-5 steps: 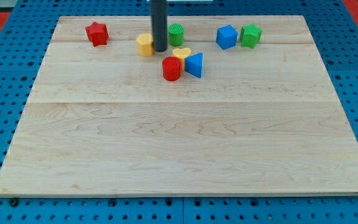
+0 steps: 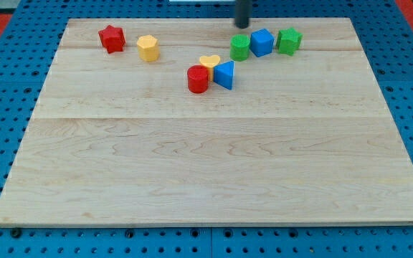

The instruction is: Move the green circle closely to the blue cube

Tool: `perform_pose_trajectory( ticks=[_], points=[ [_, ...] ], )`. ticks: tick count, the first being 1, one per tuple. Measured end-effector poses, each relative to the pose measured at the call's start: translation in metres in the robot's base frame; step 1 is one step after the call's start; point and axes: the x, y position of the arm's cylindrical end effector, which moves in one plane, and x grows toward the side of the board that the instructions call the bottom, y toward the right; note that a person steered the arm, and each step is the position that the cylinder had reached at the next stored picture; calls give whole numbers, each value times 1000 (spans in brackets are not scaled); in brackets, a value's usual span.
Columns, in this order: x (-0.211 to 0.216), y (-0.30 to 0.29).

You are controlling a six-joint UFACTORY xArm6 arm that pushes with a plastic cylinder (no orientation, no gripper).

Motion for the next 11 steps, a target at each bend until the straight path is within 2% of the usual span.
perform_pose_trajectory(
  ticks=[1, 2, 3, 4, 5, 6, 7, 8, 9, 10, 11],
  points=[
    [18, 35],
    [63, 35],
    [51, 20],
    [20, 57],
    [48, 58],
    [92, 11],
    [69, 11],
    [19, 24],
    [36, -46],
    [78, -57],
    [82, -56]
  ],
)
